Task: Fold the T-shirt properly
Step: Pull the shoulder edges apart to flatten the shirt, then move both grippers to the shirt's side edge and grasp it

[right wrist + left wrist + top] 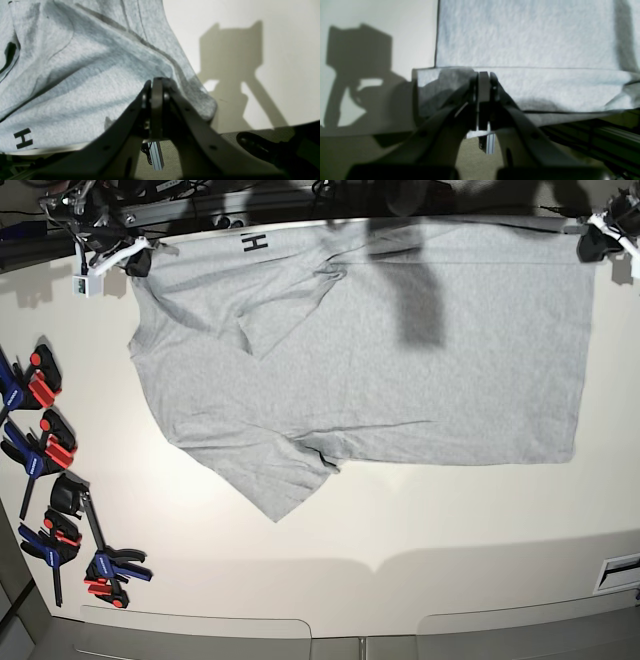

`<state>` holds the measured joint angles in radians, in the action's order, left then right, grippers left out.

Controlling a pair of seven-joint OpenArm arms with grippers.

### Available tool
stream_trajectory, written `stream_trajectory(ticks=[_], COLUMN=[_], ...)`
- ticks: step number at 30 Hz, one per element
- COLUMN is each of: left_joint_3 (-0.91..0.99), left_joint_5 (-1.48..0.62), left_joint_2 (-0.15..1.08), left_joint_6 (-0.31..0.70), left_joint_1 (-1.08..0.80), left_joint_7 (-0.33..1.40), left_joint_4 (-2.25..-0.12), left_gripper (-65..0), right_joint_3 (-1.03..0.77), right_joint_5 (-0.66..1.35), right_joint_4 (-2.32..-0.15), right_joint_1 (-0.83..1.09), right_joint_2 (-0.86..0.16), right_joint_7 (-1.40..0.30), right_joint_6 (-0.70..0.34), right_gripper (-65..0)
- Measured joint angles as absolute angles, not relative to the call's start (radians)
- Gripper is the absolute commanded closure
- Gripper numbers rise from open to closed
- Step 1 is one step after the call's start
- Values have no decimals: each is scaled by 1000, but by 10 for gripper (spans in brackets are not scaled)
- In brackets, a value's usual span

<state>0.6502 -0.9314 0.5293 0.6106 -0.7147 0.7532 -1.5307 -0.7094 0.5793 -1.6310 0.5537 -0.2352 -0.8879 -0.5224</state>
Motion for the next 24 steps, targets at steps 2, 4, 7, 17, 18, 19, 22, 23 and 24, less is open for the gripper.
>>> stream_trajectory(ticks=[2,4,7,17,18,19,22,23,24], left_joint_3=[650,650,650,650,650,650,650,650,650], left_joint_5=[-931,-931,-931,-931,-931,-930,-929,-927,-928], left_joint_2=[529,529,529,529,529,529,530,529,530], left_joint_6=[611,611,611,611,611,611,611,611,611], left_joint_1=[-715,-715,-715,-714,-711,-706,-678,-668,-660], left_joint_7=[752,753,753,752,752,752,749,749,748], left_joint_4=[-1538,-1538,-1538,-1538,-1538,-1538,-1538,-1538,-1538], left_gripper=[0,0,0,-29,-50,-69,-123,-142,-160], right_joint_3=[-722,-744,-796,-863,-863,-863,-859,-854,-841], right_joint_5=[576,565,578,718,709,713,637,590,556], right_joint_4=[-1642,-1665,-1717,-1850,-1850,-1850,-1850,-1850,-1843], right_joint_1=[554,554,558,521,496,467,344,297,252], right_joint_2=[-233,-232,-230,-230,-230,-230,-230,-231,-236], right_joint_7=[-904,-932,-960,-946,-913,-888,-867,-873,-880], right_joint_6=[-522,-518,-510,-508,-508,-508,-511,-508,-507], right_gripper=[0,0,0,-327,-339,-338,-339,-339,-339])
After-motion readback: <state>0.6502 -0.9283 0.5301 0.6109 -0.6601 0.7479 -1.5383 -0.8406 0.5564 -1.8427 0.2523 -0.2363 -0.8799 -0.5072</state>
